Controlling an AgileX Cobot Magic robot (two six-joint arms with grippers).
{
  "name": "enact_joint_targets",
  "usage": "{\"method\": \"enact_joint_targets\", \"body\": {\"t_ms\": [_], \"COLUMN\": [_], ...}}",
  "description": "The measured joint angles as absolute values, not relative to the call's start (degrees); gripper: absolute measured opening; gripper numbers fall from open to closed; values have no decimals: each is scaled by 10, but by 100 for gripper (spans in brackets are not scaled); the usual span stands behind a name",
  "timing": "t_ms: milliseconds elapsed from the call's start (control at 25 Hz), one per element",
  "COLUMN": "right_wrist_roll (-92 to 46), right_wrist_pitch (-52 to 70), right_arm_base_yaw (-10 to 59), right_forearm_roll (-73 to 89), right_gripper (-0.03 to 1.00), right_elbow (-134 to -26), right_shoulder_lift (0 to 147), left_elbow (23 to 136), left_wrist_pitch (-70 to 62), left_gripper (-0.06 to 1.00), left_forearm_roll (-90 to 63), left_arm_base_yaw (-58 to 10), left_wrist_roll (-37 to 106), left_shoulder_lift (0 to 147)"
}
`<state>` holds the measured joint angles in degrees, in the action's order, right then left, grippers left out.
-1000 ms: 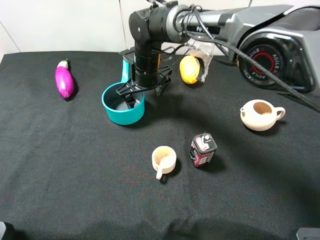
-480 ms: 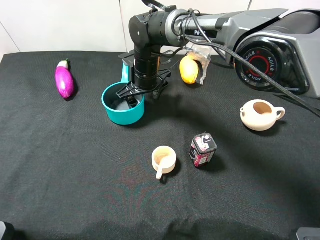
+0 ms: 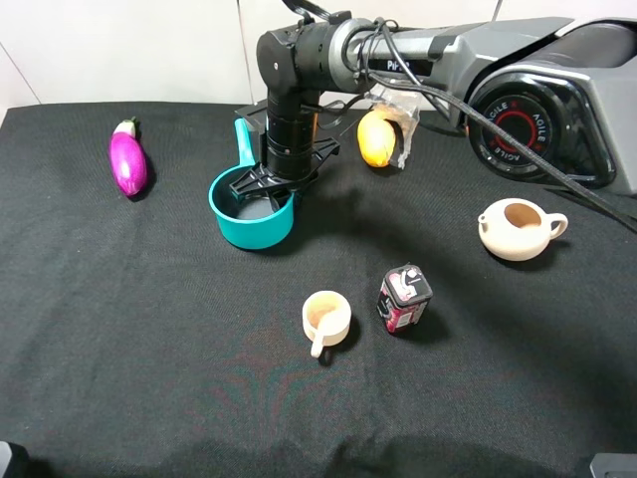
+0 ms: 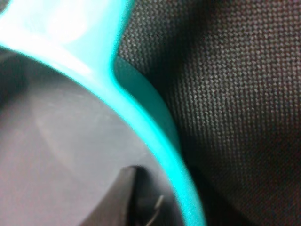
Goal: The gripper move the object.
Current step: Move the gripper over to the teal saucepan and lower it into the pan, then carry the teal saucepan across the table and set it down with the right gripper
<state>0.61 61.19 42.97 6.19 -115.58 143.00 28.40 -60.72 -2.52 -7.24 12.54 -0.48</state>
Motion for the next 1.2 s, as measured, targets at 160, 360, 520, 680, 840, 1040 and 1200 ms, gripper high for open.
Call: {"method": "enact_joint_targets", "body": {"t_ms": [160, 360, 520, 680, 840, 1040, 1200], "right_wrist_roll": [5, 4, 4, 4, 4, 4, 4], "right_wrist_pitch": [611, 610, 610, 615, 635, 669, 692], "right_arm_base_yaw": [430, 430, 430, 430, 430, 430, 430], "right_forearm_roll": [69, 70, 70, 71, 71, 71, 71], "right_gripper": [0, 0, 0, 0, 0, 0, 0], "right_elbow": [-1158, -1158, -1158, -1164, -1192, -1231, -1245], "right_shoulder_lift": [1430, 1430, 1430, 1431, 1431, 1431, 1429], "left_elbow": [284, 284, 284, 284, 284, 284, 284], "left_wrist_pitch": [-607, -607, -607, -607, -607, -607, -607], "left_gripper": [99, 99, 99, 99, 99, 99, 99], "left_forearm_roll": [-25, -25, -25, -25, -25, -25, -25], "left_arm_base_yaw": [-72, -72, -72, -72, -72, -72, -72], "left_wrist_roll": [125, 125, 125, 125, 125, 125, 125], "left_shoulder_lift": [-5, -5, -5, -5, -5, -5, -5]}}
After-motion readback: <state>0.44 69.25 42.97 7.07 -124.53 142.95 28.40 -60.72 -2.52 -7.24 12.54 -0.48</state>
